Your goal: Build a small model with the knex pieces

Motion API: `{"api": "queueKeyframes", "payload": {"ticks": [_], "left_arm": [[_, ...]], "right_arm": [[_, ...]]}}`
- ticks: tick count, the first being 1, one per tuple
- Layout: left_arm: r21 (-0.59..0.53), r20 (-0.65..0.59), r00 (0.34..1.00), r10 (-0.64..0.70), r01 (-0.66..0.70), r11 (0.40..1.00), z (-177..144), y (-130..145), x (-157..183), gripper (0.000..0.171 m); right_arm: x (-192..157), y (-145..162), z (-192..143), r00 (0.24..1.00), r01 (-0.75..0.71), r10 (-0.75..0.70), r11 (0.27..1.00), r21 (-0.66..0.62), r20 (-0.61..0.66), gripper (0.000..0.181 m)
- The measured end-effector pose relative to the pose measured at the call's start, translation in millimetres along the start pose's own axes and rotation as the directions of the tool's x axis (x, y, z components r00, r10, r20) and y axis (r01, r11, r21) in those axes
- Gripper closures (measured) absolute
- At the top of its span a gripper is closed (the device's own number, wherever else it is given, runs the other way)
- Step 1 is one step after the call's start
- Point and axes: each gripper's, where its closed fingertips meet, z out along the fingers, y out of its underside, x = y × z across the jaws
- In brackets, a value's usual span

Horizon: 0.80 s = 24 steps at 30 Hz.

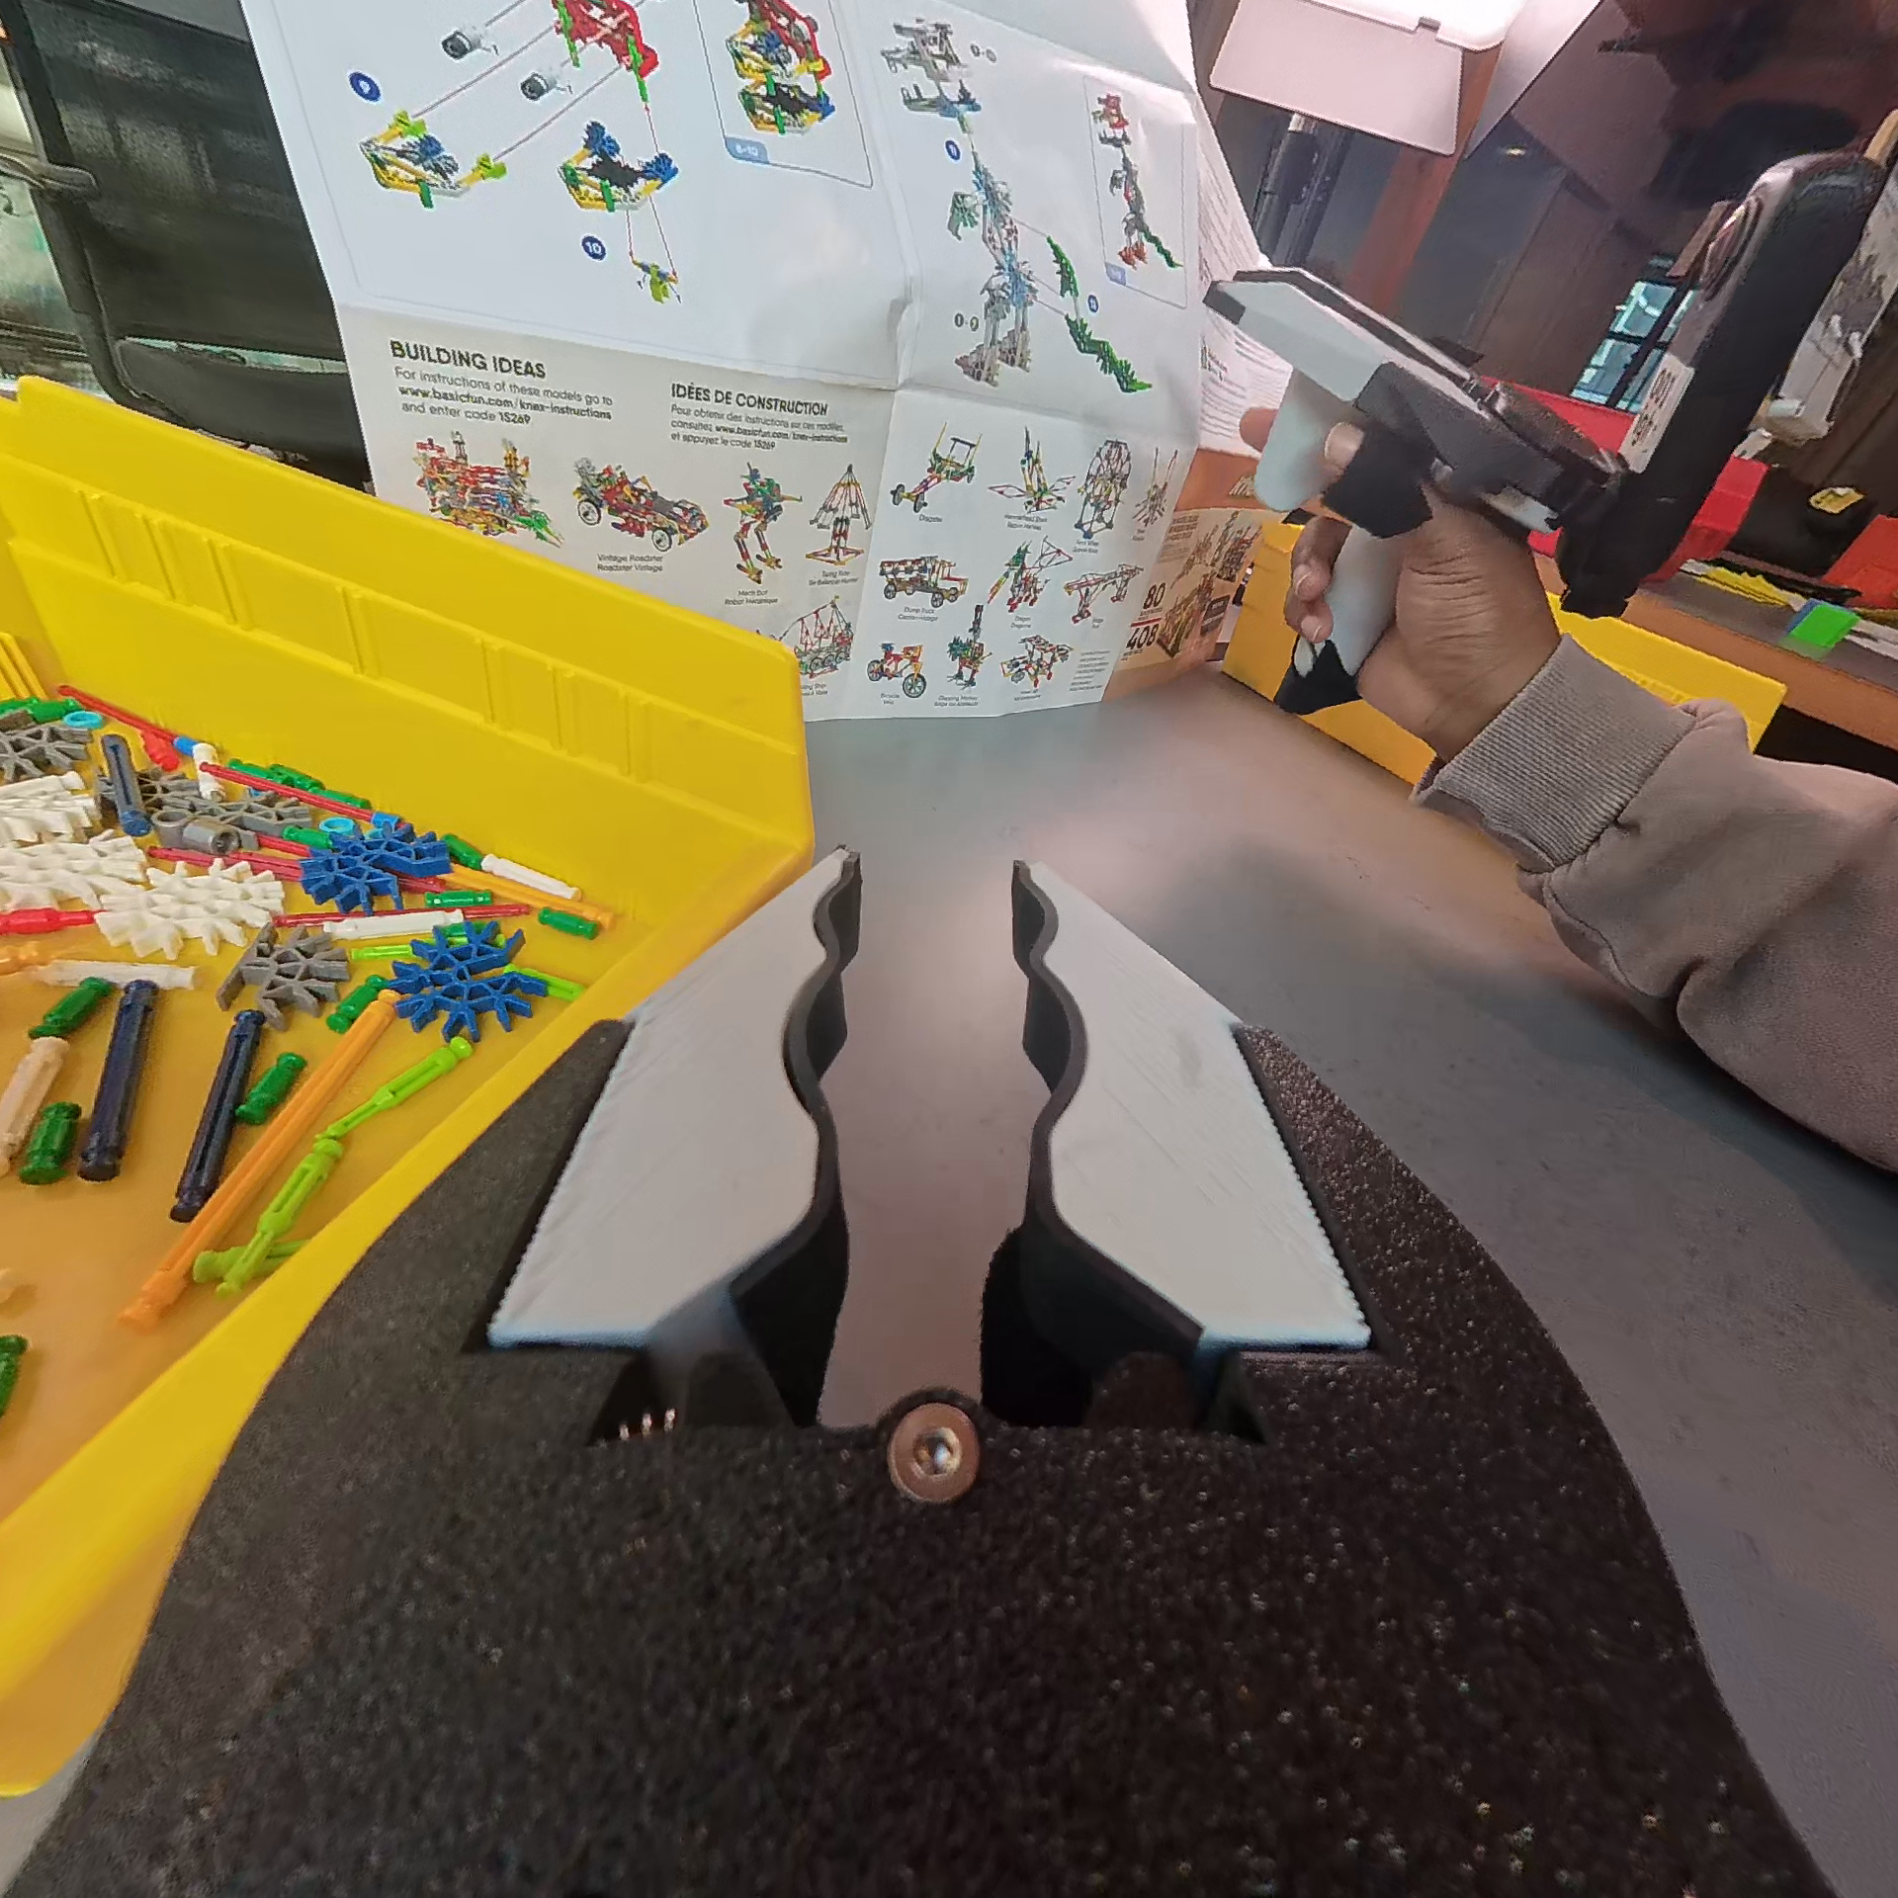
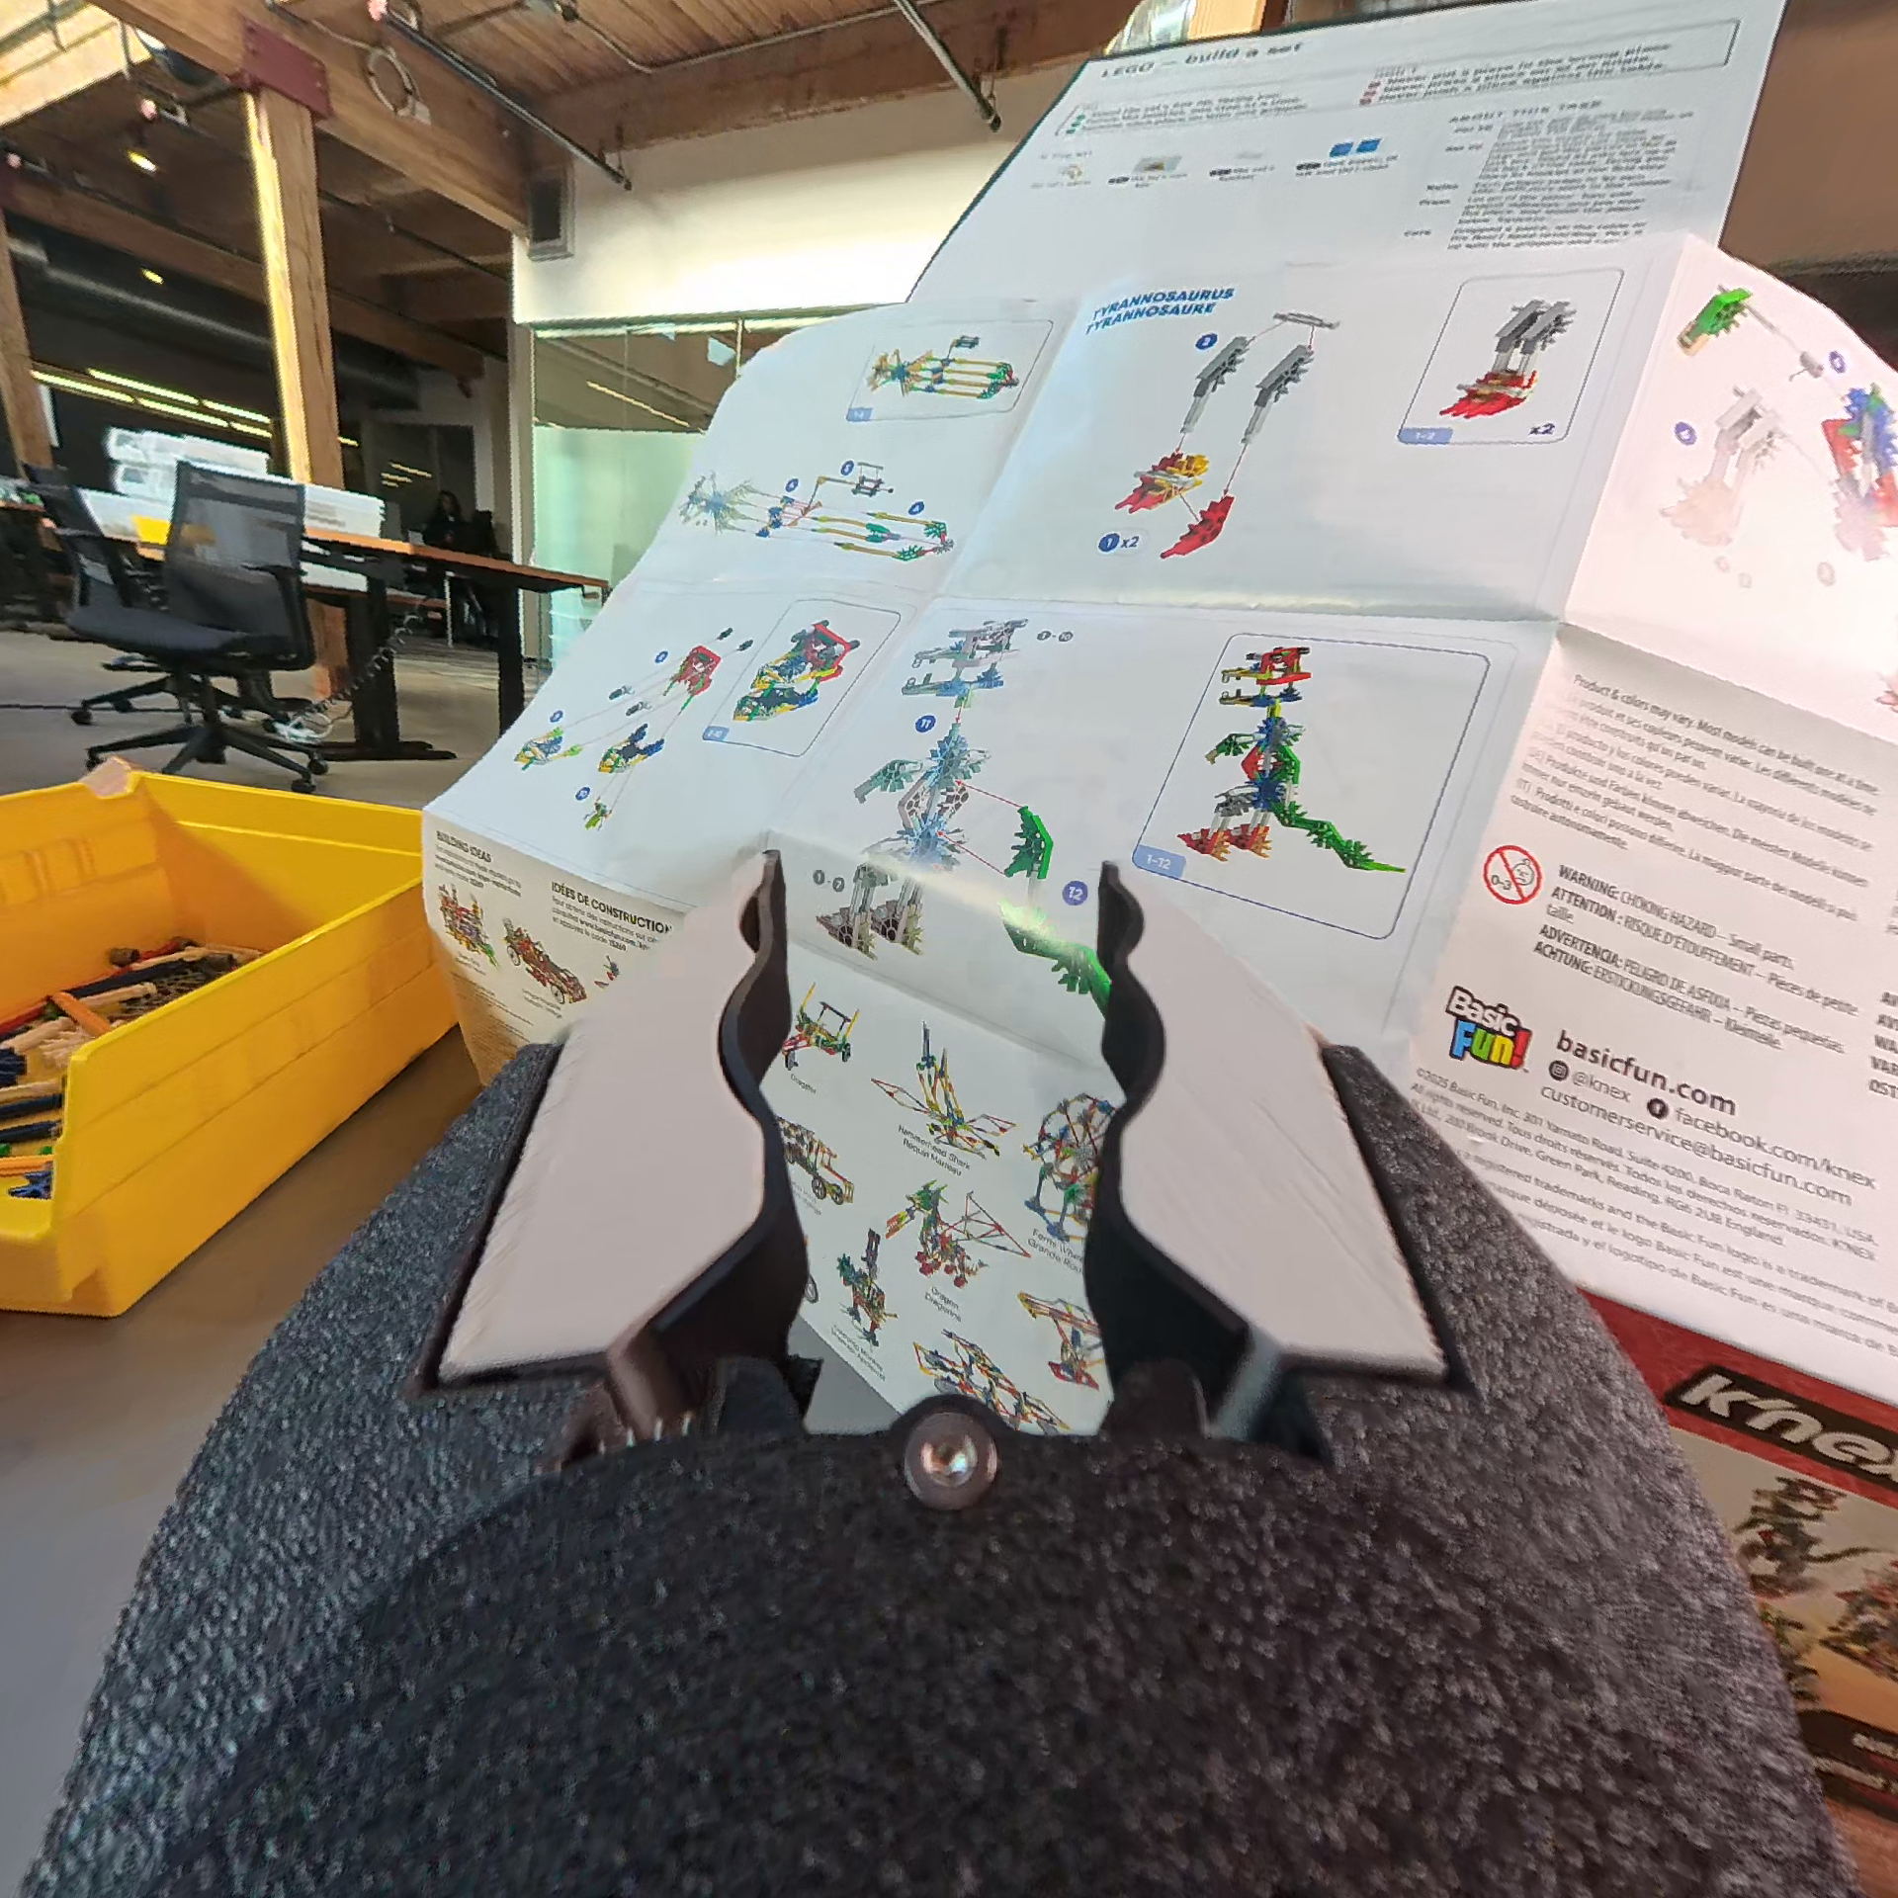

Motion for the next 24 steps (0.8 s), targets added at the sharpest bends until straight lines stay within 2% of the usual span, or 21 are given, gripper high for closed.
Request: {"api": "queueKeyframes", "payload": {"ticks": [2, 5, 11, 15, 18, 21, 24], "left_arm": [[-0.001, -0.008, 1.0, -0.001, 0.001, 1.0, 0, 0, 2, 0.141], [0.0, -0.014, 1.0, 0.009, -0.009, 1.0, 0, -1, 4, 0.139], [-0.003, -0.005, 1.0, 0.01, -0.01, 1.0, 1, 1, 2, 0.138], [0.003, -0.004, 1.0, 0.005, -0.005, 1.0, 0, -1, 1, 0.138], [0.01, -0.009, 1.0, -0.005, 0.005, 1.0, 0, -2, 1, 0.138], [0.012, -0.01, 1.0, -0.011, 0.011, 1.0, -1, -3, 0, 0.138], [0.02, -0.013, 1.0, -0.017, 0.017, 1.0, -2, -6, 1, 0.138]], "right_arm": [[-1, -5, 0, 1.0, 0.003, -0.003, 1.0, 0.012, 0.003, 0.112], [-2, -10, -2, 1.0, 0.006, -0.006, 1.0, 0.027, 0.007, 0.112], [-8, -10, -2, 0.998, -0.023, 0.022, 0.999, 0.029, 0.051, 0.136], [-16, -8, -2, 0.997, -0.003, 0.002, 1.0, 0.02, 0.083, 0.16], [-19, -7, 1, 0.995, -0.037, 0.037, 0.999, 0.002, 0.089, 0.166], [-19, -15, 4, 0.997, -0.045, 0.046, 0.999, -0.005, 0.065, 0.181], [-12, -31, 9, 0.999, -0.007, 0.007, 1.0, 0.017, 0.038, 0.181]]}}
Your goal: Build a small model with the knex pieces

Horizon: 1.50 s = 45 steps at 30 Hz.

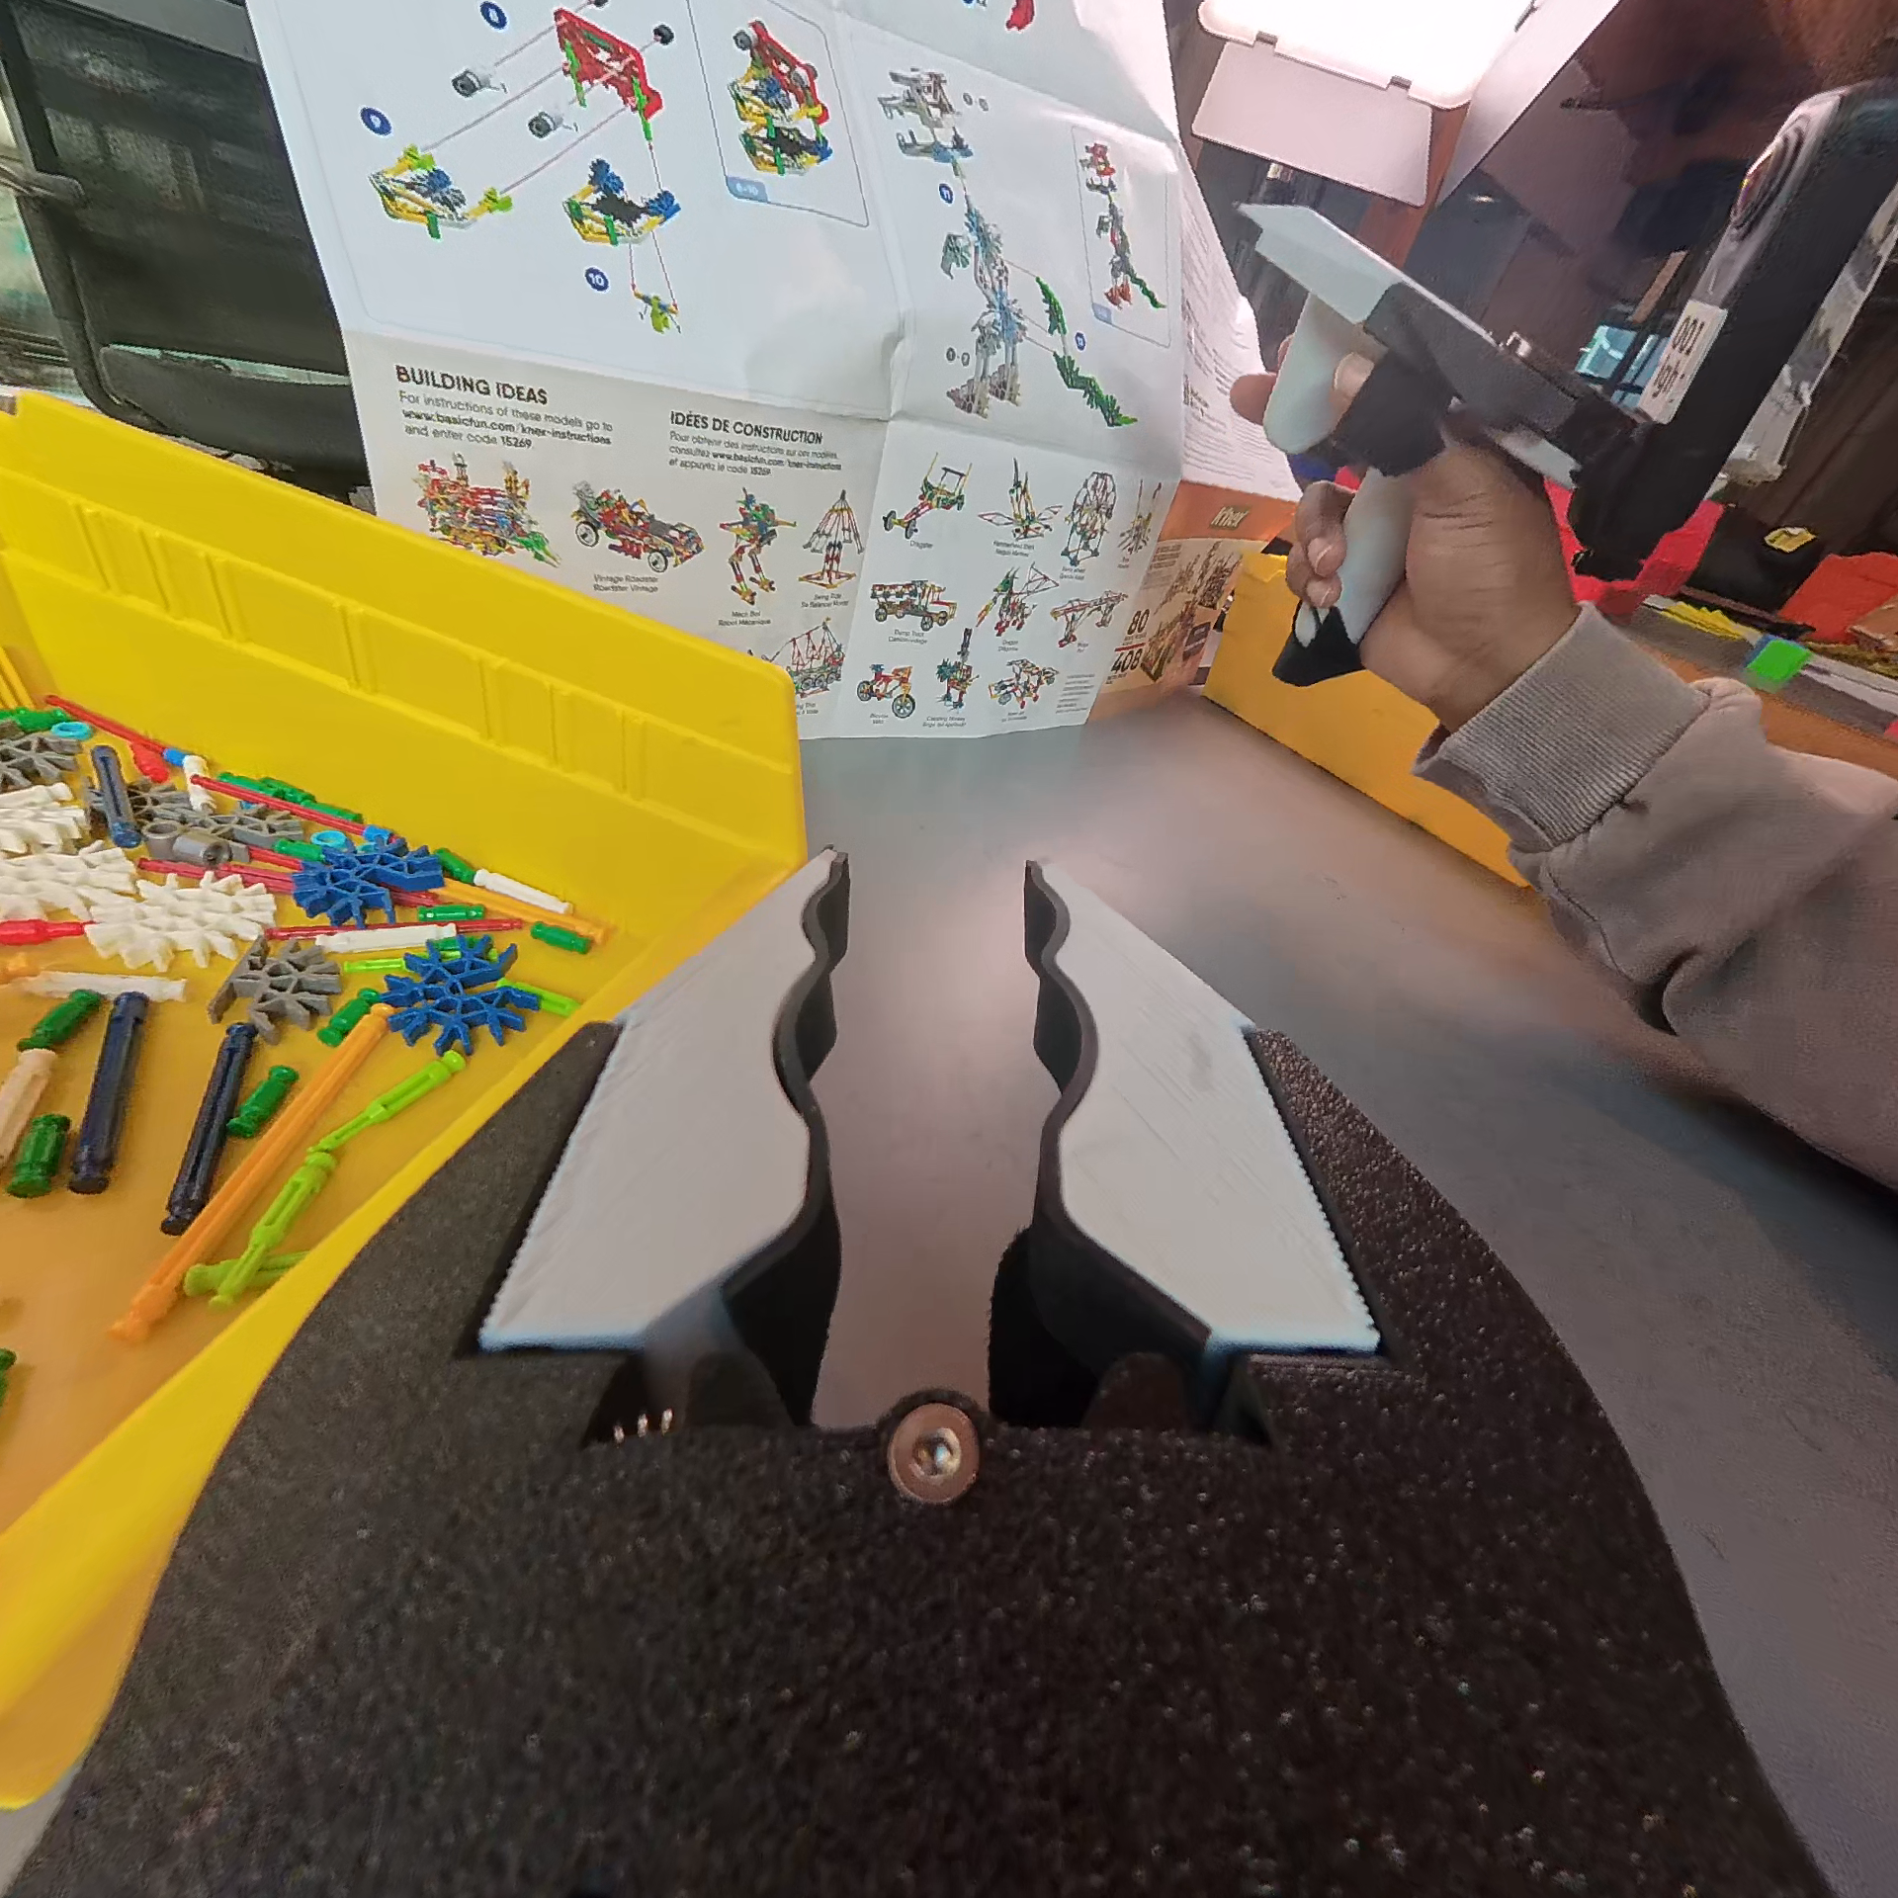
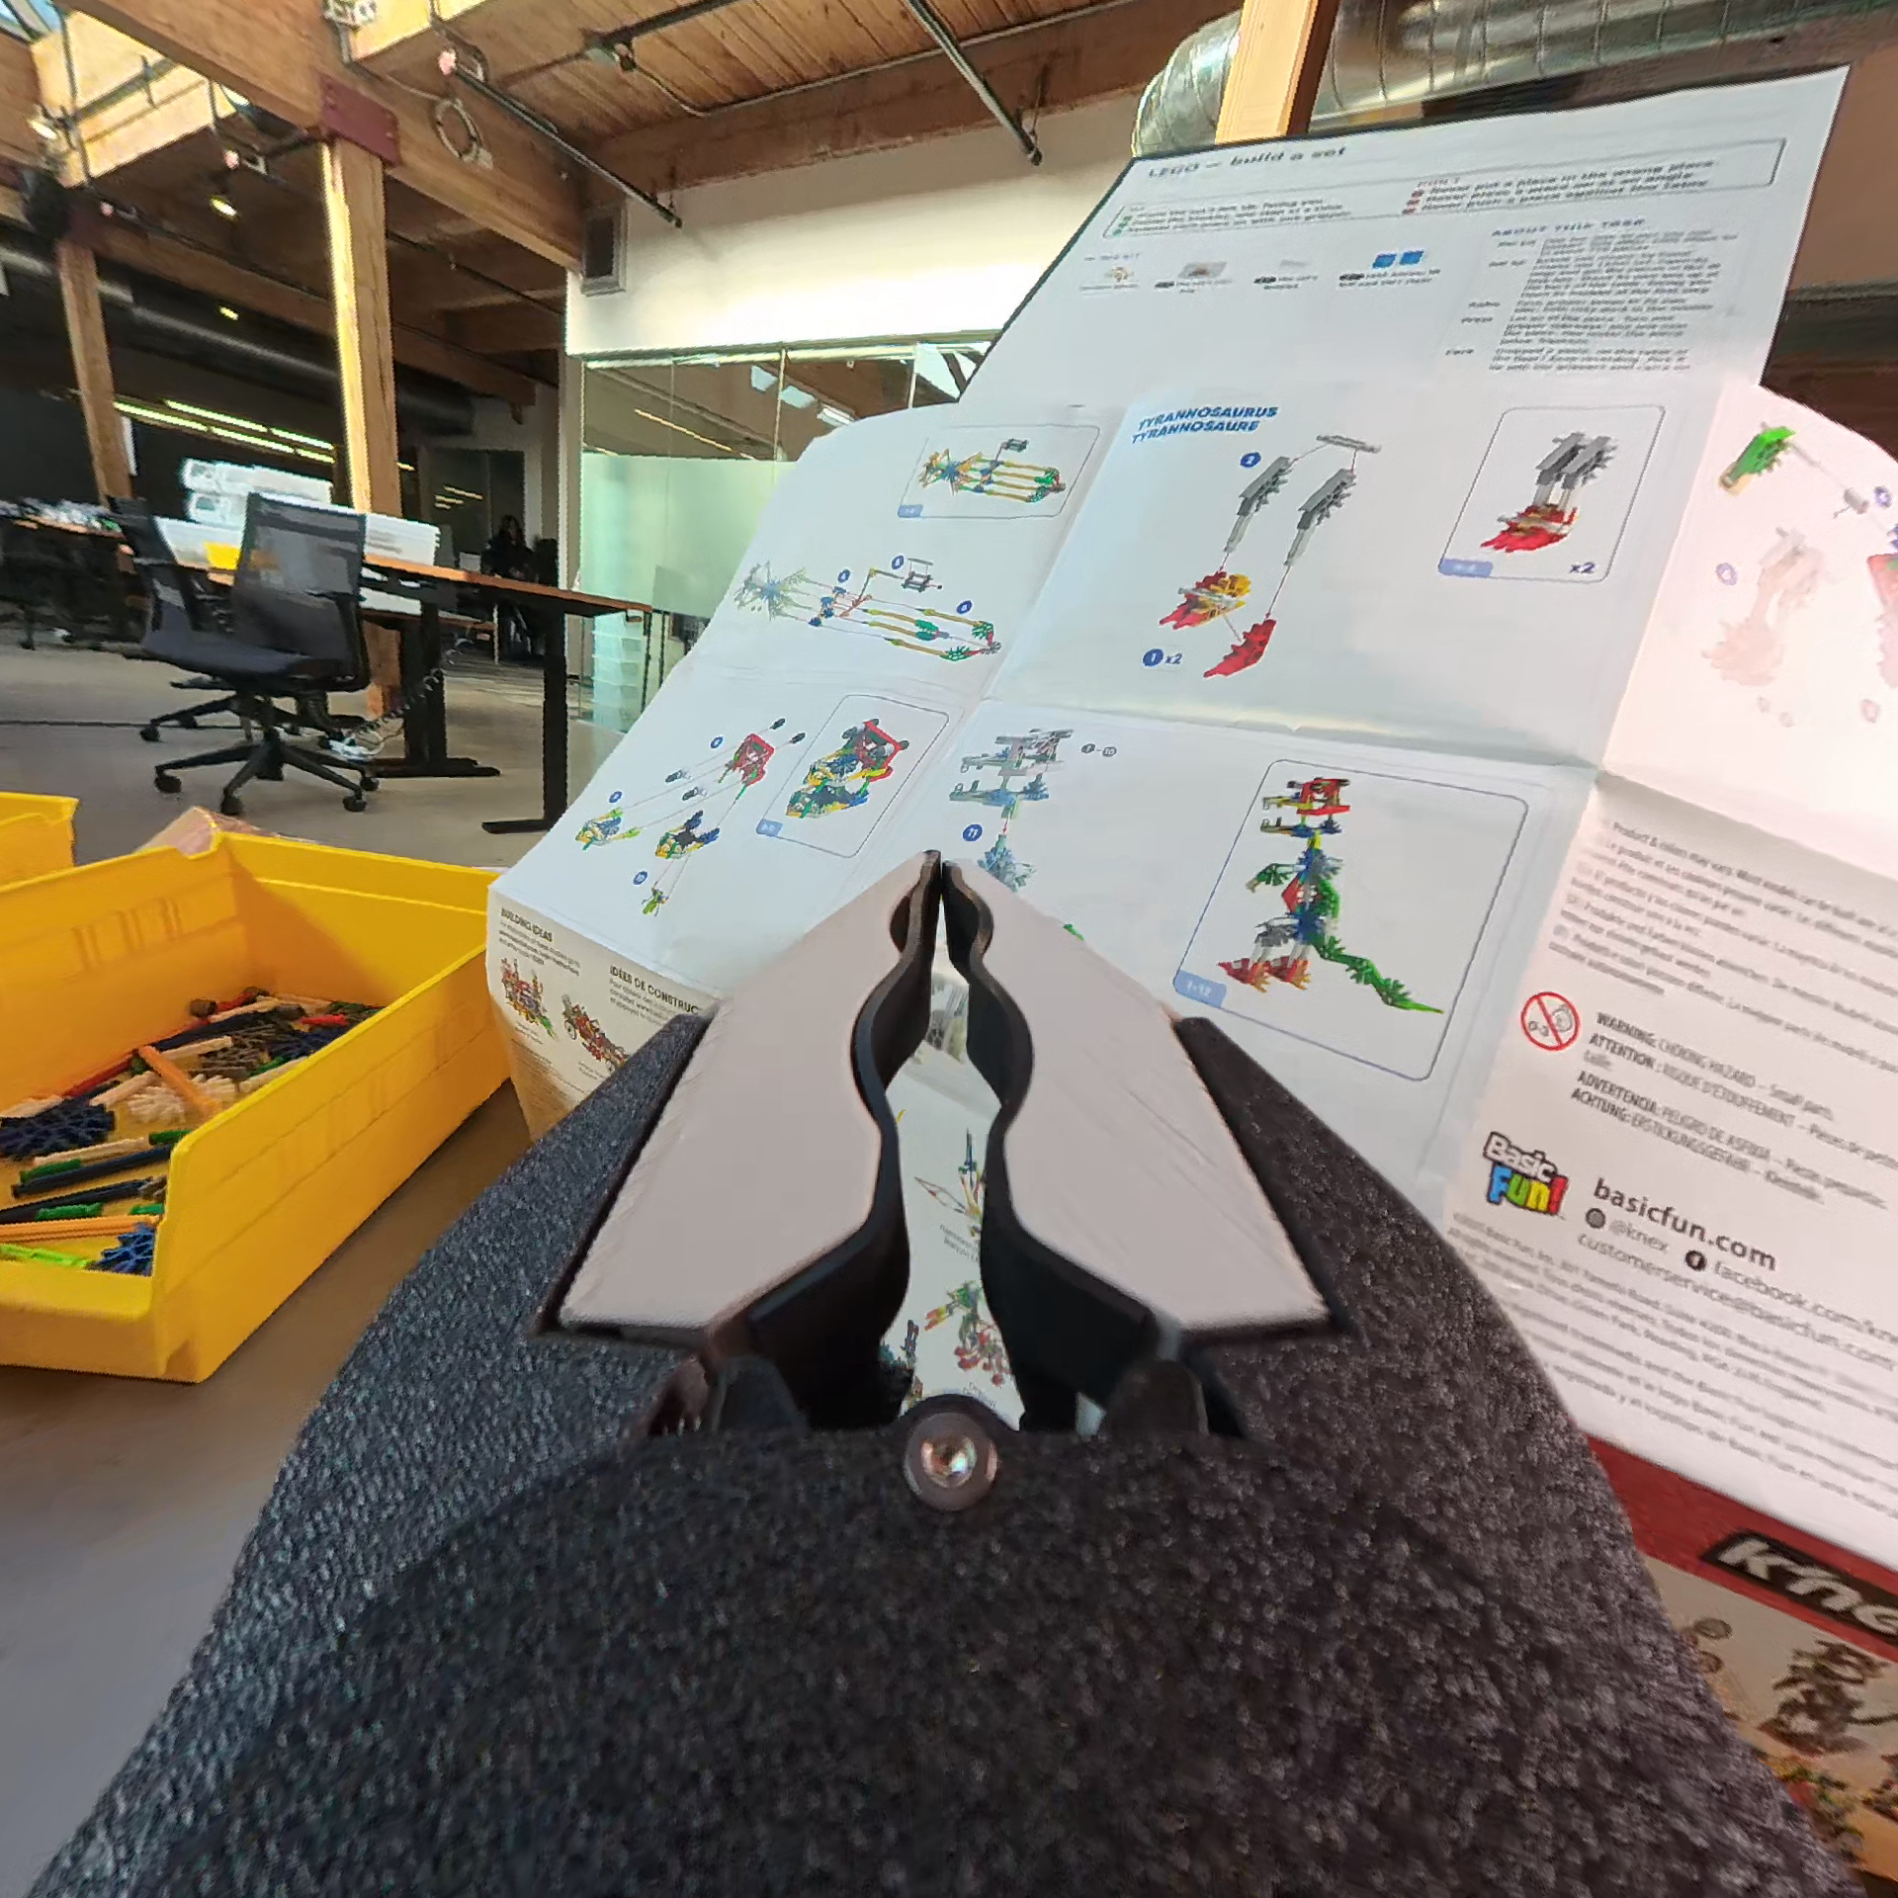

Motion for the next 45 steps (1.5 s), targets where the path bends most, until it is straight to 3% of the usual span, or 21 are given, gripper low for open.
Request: {"api": "queueKeyframes", "payload": {"ticks": [3, 10, 14, 25, 28, 33, 45], "left_arm": [[-0.006, 0.001, 1.0, -0.001, 0.001, 1.0, 0, 1, -1, 0.138], [-0.03, -0.003, 1.0, 0.012, -0.012, 0.999, 2, 6, -2, 0.138], [-0.04, -0.005, 1.0, 0.014, -0.014, 0.999, 3, 8, -2, 0.138], [-0.042, 0.009, 0.997, 0.072, -0.071, 0.997, 1, 5, -1, 0.138], [-0.059, 0.066, 0.99, 0.125, -0.121, 0.991, -2, 6, -16, 0.138], [-0.015, 0.09, 0.995, 0.052, -0.051, 0.999, -9, -4, -33, 0.138], [0.027, 0.025, 1.0, -0.015, 0.014, 1.0, -12, -13, -22, 0.138]], "right_arm": [[19, -22, 16, 0.999, -0.002, 0.003, 1.0, 0.011, -0.048, 0.181], [62, -65, 73, 0.976, 0.156, -0.164, 0.986, -0.065, -0.146, 0.168], [84, -53, 96, 0.955, 0.202, -0.233, 0.965, -0.169, -0.185, 0.161], [111, -23, 110, 0.96, 0.12, -0.182, 0.954, -0.274, -0.212, 0.158], [114, -22, 111, 0.954, 0.148, -0.215, 0.944, -0.294, -0.208, 0.158], [110, -25, 118, 0.943, 0.18, -0.255, 0.931, -0.318, -0.212, 0.158], [73, -25, 141, 0.934, 0.242, -0.312, 0.911, -0.335, -0.172, 0.158]]}}
